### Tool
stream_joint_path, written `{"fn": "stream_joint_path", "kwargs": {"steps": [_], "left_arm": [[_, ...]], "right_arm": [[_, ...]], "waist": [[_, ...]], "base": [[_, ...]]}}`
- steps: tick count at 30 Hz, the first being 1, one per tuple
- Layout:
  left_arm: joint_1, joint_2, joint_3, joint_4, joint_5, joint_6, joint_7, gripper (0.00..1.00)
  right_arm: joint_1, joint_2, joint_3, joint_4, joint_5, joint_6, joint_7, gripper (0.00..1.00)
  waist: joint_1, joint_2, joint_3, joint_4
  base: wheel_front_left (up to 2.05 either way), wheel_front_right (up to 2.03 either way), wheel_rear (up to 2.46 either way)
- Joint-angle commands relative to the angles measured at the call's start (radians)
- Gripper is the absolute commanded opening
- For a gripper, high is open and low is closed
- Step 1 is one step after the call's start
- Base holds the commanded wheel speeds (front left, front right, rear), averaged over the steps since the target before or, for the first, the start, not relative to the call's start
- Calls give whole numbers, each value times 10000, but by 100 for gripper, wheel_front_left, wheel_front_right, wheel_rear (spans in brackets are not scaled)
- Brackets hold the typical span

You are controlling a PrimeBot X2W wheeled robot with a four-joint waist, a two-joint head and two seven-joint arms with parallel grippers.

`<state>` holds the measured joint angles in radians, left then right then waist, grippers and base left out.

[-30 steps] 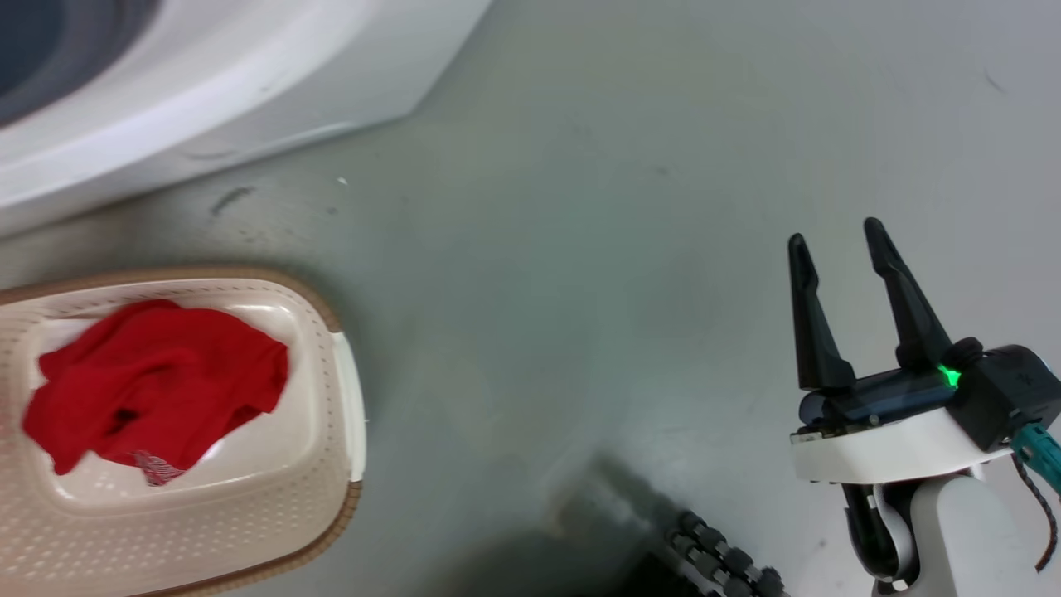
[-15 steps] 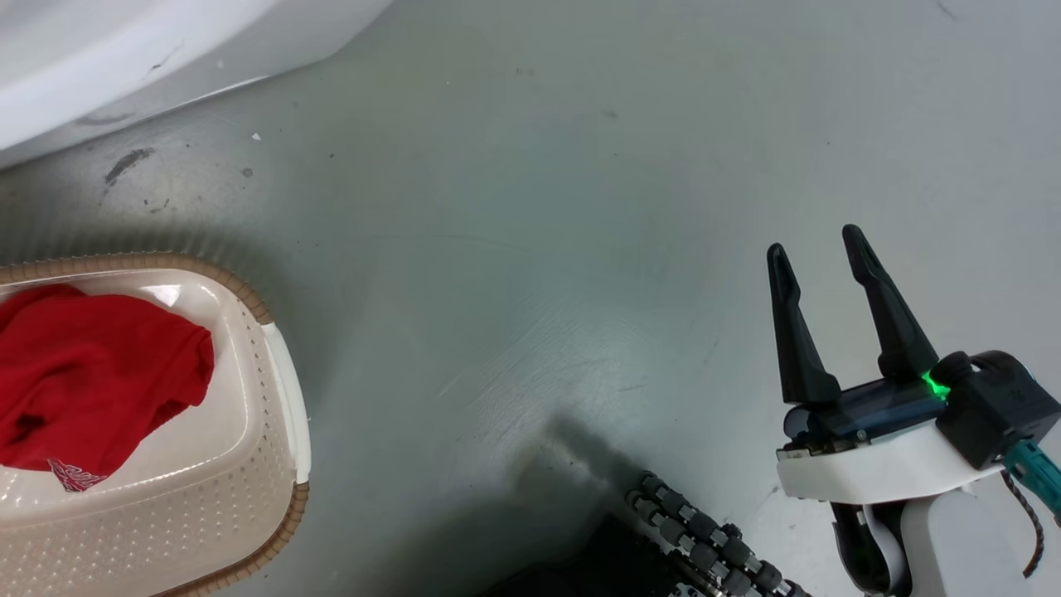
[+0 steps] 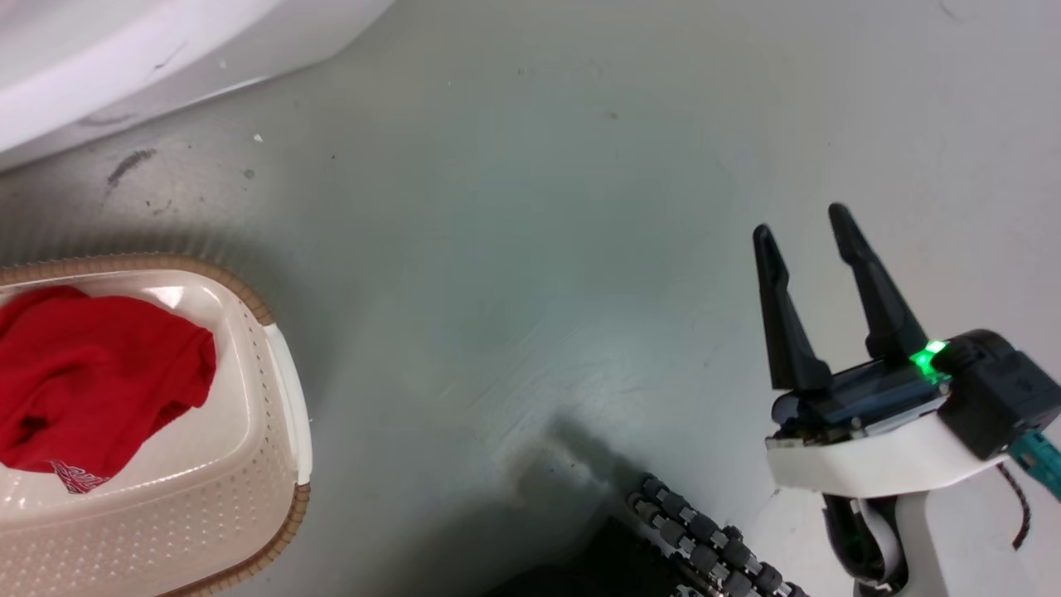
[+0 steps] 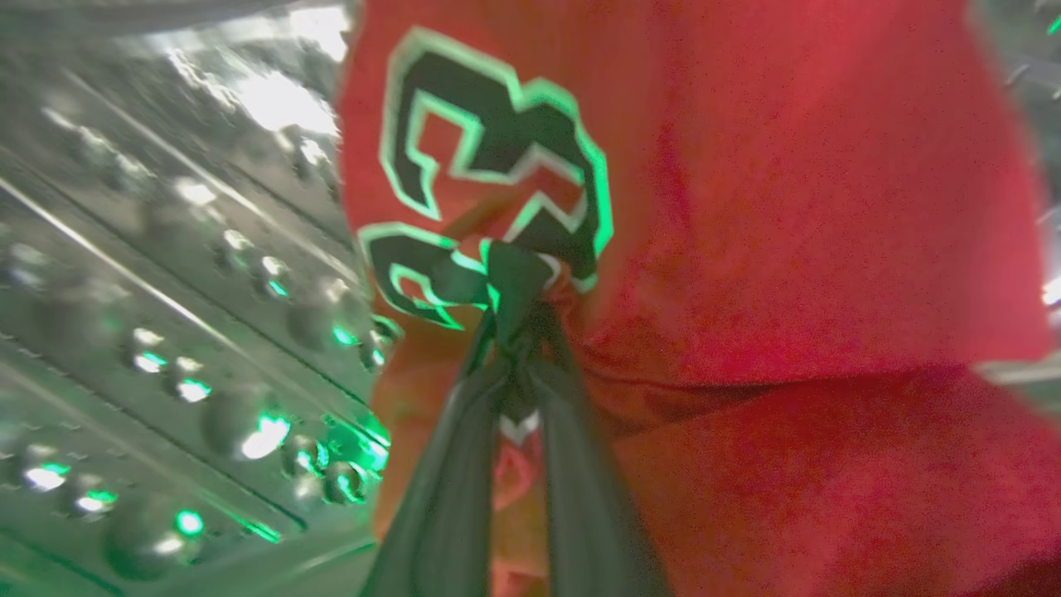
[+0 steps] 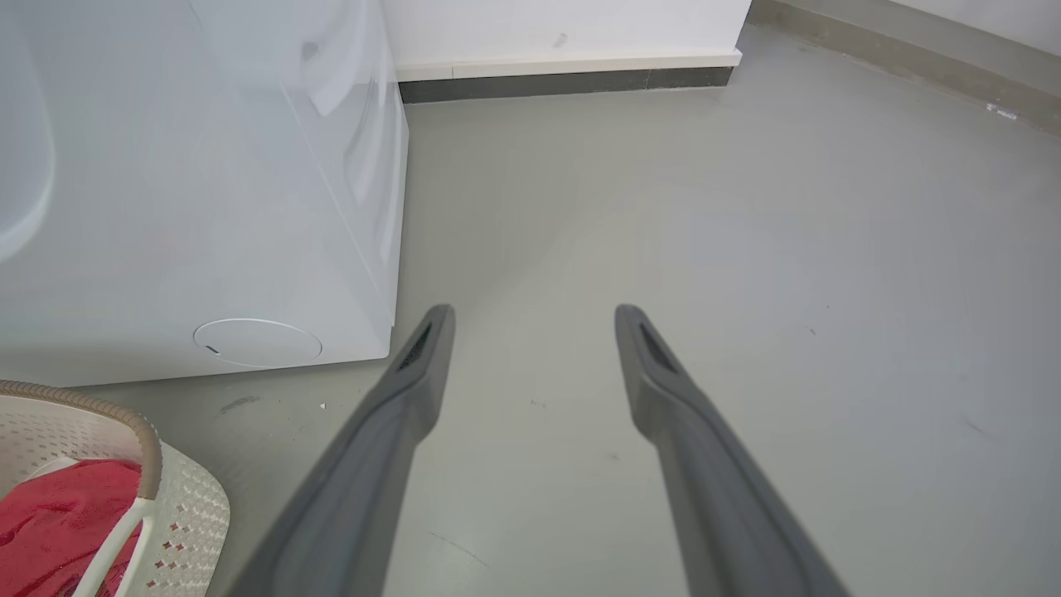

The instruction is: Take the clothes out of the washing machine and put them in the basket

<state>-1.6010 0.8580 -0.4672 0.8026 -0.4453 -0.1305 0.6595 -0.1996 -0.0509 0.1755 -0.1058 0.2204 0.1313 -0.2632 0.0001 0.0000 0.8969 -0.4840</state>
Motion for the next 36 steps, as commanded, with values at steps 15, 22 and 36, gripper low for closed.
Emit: {"fn": "stream_joint_path", "kwargs": {"steps": [15, 22, 36], "left_arm": [[2654, -1553, -948, 693, -1136, 21, -4442, 0], [4629, -2277, -1241, 490, -1496, 20, -6179, 0], [8221, -2900, -1095, -2450, -1999, 1261, -8350, 0]], "right_arm": [[-316, 10, -1520, 471, -1006, -10, -22, 100], [96, 9, -1804, 731, -1556, -10, -22, 100], [934, 10, -1841, 1096, -2218, -10, -22, 100]], "waist": [[-1, 0, -2704, 1753], [-1, 0, -4107, 2648], [-1, 0, -6360, 3876]], "base": [[0, 0, 0], [0, 0, 0], [0, 0, 0]]}}
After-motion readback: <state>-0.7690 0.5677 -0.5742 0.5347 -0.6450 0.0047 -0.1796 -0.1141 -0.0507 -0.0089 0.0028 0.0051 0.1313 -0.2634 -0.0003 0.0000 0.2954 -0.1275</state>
